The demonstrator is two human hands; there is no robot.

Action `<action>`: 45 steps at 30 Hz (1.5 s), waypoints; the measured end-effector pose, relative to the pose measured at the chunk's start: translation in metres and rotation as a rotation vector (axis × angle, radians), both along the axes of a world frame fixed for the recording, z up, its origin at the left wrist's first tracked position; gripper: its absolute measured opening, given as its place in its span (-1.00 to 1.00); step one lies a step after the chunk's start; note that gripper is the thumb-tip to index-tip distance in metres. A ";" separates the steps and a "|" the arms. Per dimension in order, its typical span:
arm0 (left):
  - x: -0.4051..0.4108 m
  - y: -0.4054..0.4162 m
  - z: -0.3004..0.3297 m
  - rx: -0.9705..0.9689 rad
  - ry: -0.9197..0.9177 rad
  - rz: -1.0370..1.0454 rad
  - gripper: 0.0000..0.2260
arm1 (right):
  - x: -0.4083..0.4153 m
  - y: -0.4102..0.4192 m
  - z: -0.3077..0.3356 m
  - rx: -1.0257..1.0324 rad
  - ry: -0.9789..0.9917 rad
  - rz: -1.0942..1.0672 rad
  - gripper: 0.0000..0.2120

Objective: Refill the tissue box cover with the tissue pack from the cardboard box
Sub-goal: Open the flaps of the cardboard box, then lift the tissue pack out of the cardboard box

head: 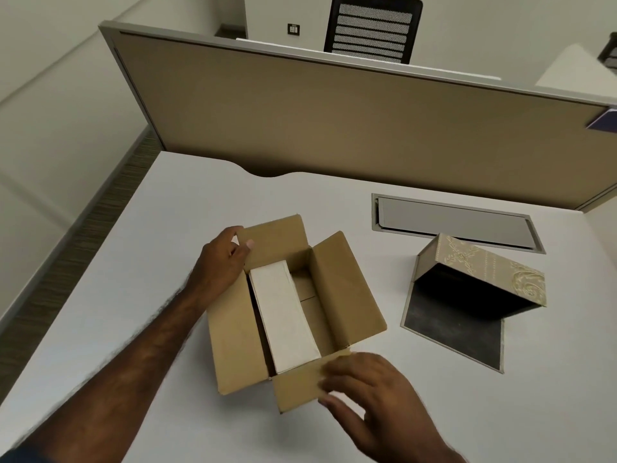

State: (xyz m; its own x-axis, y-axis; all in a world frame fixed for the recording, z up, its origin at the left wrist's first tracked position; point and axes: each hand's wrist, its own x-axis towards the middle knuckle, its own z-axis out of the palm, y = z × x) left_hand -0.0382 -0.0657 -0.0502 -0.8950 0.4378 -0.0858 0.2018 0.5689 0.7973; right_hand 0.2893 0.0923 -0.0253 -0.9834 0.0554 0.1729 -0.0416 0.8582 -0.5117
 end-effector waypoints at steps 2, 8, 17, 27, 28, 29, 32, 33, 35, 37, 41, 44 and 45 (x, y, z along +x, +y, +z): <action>-0.004 0.003 -0.006 -0.003 -0.033 0.032 -0.62 | 0.014 -0.003 -0.017 -0.010 -0.012 0.033 -0.82; -0.005 0.008 -0.023 -0.072 -0.031 0.020 -0.70 | 0.026 -0.005 -0.056 0.107 -0.110 0.109 -0.73; 0.035 -0.026 -0.002 -0.077 0.298 0.128 -0.65 | -0.041 -0.013 0.022 -0.300 -0.267 -0.323 -0.45; 0.122 -0.055 -0.020 -0.163 0.314 0.178 -0.52 | -0.156 -0.015 -0.031 -0.595 -0.724 -0.412 -0.17; 0.125 -0.056 -0.023 -0.163 0.294 0.179 -0.51 | -0.159 -0.015 -0.040 -0.595 -0.738 -0.440 -0.16; 0.126 -0.058 -0.024 -0.160 0.284 0.176 -0.51 | -0.161 -0.015 -0.047 -0.593 -0.748 -0.470 -0.15; 0.129 -0.060 -0.028 -0.134 0.270 0.153 -0.52 | -0.167 -0.014 -0.061 -0.634 -0.737 -0.530 -0.17; 0.129 -0.061 -0.030 -0.120 0.269 0.150 -0.53 | -0.170 -0.014 -0.061 -0.658 -0.739 -0.549 -0.19; 0.128 -0.063 -0.035 -0.097 0.272 0.149 -0.55 | -0.173 -0.016 -0.061 -0.703 -0.758 -0.585 -0.16; 0.129 -0.064 -0.040 -0.084 0.289 0.139 -0.55 | -0.178 -0.017 -0.062 -0.749 -0.786 -0.619 -0.14; 0.130 -0.064 -0.044 -0.088 0.284 0.129 -0.55 | -0.186 -0.010 -0.070 -0.957 -0.827 -0.645 -0.17; 0.129 -0.063 -0.046 -0.096 0.271 0.124 -0.55 | -0.188 -0.003 -0.067 -1.034 -0.874 -0.598 -0.29; 0.128 -0.063 -0.047 -0.100 0.270 0.123 -0.54 | -0.188 -0.002 -0.067 -1.044 -0.878 -0.581 -0.38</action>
State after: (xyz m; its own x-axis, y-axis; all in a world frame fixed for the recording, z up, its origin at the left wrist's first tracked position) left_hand 0.0903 -0.1283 -0.0970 -0.9371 0.3257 0.1252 0.3232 0.6750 0.6633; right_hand 0.1011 0.0906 -0.0922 -0.5466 0.1902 -0.8155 0.8121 -0.1173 -0.5716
